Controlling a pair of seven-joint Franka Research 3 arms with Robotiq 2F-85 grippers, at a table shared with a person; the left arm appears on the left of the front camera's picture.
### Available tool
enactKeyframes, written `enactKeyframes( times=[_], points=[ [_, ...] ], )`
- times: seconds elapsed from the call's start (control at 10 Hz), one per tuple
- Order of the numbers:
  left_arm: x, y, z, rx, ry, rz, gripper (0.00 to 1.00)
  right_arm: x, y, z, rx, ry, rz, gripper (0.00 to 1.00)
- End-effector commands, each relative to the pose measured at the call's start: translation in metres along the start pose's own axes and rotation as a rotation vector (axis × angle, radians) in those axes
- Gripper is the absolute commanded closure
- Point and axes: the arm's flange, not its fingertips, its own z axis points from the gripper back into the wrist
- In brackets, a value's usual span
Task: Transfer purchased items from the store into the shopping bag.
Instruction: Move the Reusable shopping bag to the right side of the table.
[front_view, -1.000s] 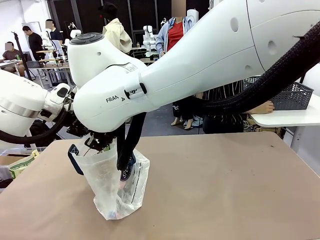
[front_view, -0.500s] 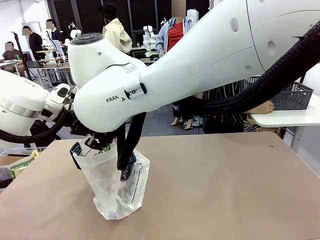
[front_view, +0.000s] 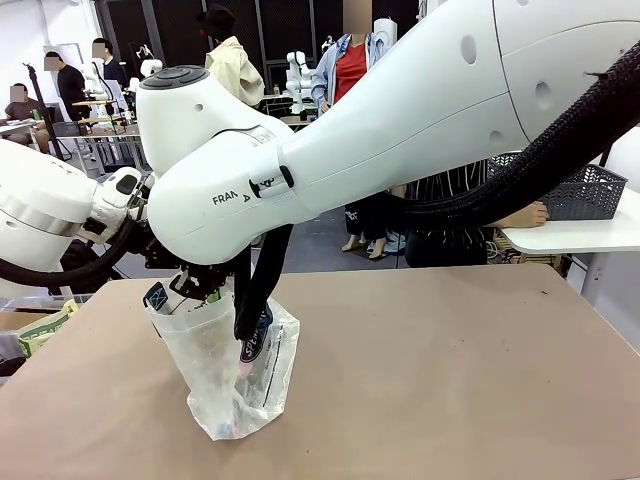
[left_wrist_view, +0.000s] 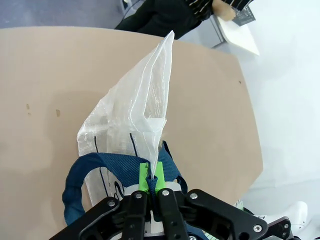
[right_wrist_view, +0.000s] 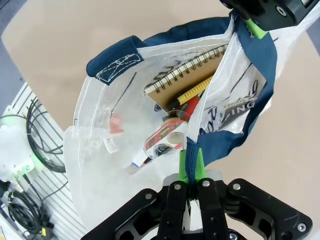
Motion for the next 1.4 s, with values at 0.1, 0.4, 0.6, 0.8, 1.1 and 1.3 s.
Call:
enactKeyframes(
  times=[0.1, 0.4, 0.6, 0.8, 1.1, 1.3],
  points=[
    [0.01, 0.002, -0.002, 0.039, -0.006, 0.025, 1.0, -0.001, 0.009, -0.001, -0.029, -0.008, 0.005, 1.0],
    [0.008, 0.0, -0.003, 0.032, -0.005, 0.004, 1.0, -0.004, 0.006, 0.001, -0.028, 0.0, 0.0, 0.75],
    [0.008, -0.002, -0.002, 0.026, -0.01, 0.004, 1.0, -0.009, 0.002, 0.007, -0.027, -0.017, -0.015, 0.35],
    [0.006, -0.004, -0.002, 0.025, -0.009, -0.005, 1.0, -0.019, -0.003, 0.024, -0.028, -0.048, -0.016, 0.0],
    [0.008, -0.006, -0.005, 0.031, -0.005, -0.013, 1.0, -0.051, -0.028, 0.07, -0.022, -0.146, -0.009, 0.0],
    [0.008, -0.006, -0.004, 0.037, 0.001, -0.008, 1.0, -0.082, -0.061, 0.1, -0.019, -0.229, -0.089, 0.0]
  ],
)
